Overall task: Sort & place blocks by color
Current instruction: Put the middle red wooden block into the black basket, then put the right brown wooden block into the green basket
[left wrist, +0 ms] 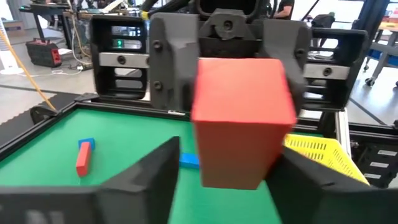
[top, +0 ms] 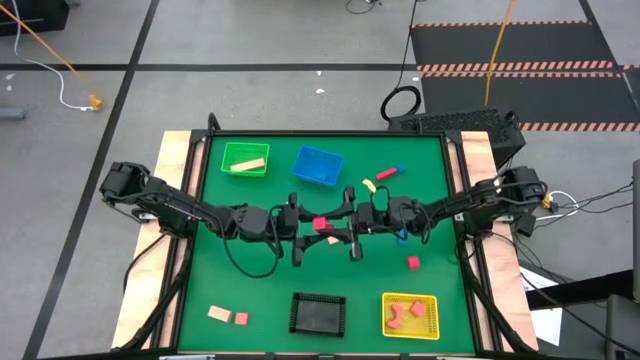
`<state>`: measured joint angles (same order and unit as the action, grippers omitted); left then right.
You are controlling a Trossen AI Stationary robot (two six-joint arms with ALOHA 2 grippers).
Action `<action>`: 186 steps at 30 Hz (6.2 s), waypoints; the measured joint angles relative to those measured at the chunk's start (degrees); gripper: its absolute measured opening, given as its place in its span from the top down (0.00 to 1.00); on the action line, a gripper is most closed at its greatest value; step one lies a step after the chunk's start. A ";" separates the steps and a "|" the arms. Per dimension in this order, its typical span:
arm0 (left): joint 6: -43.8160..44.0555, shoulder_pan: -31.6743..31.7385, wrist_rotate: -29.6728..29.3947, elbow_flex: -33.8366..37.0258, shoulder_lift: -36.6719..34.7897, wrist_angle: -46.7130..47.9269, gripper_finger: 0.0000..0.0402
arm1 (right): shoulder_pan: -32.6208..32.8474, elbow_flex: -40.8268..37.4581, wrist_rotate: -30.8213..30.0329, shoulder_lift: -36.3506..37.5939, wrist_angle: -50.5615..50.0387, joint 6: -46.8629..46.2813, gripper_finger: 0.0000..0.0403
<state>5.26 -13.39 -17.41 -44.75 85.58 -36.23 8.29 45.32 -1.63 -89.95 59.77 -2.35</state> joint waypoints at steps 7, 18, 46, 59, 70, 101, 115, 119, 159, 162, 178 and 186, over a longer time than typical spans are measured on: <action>0.11 -1.17 -0.29 -0.02 0.07 0.37 0.67 | 0.02 0.00 0.33 0.05 -1.79 -0.21 0.70; 3.16 -4.56 -0.77 0.00 0.07 1.67 0.67 | -1.57 0.03 0.22 7.90 -25.24 -7.31 0.40; 53.83 -18.02 12.75 -0.04 14.20 -1.68 0.67 | 1.57 -0.13 -0.18 25.53 -66.96 -29.03 0.33; 54.42 -19.24 14.91 -0.02 15.68 1.07 0.67 | 1.57 -0.13 -0.22 25.53 -66.97 -29.00 0.33; 53.70 -19.24 15.71 -0.08 15.69 1.26 0.33 | 1.57 -0.13 -0.24 25.53 -66.99 -28.50 0.33; 38.21 -12.99 21.48 -4.44 5.01 18.18 0.47 | 1.53 -0.07 -9.04 18.07 -66.72 -36.28 0.33; 34.42 -9.19 5.18 -4.44 -10.64 46.25 0.47 | 0.02 -0.07 -12.71 4.64 -47.79 -37.94 0.33; 35.74 -8.44 2.44 -4.43 -11.82 50.94 0.47 | 0.02 -0.07 -16.30 -0.08 -43.57 -39.71 0.33; 35.74 -8.29 1.84 -4.42 -11.81 54.86 0.47 | 10.97 10.45 -44.87 -23.94 -45.10 -49.66 0.33; 35.71 -8.29 1.84 -4.42 -11.80 54.90 0.47 | 10.95 10.45 -44.97 -24.79 -45.08 -49.16 0.33; 35.08 -8.29 1.84 -4.42 -11.80 54.95 0.47 | 8.80 10.51 -40.61 -25.09 -47.72 -36.79 0.55; 34.49 -8.29 1.84 -4.42 -11.65 55.78 0.47 | 8.34 10.54 -36.88 -24.28 -47.85 -31.80 0.72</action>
<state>39.75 -21.67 -15.57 -49.17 73.93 19.55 16.64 55.86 -38.51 -114.24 11.91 -34.15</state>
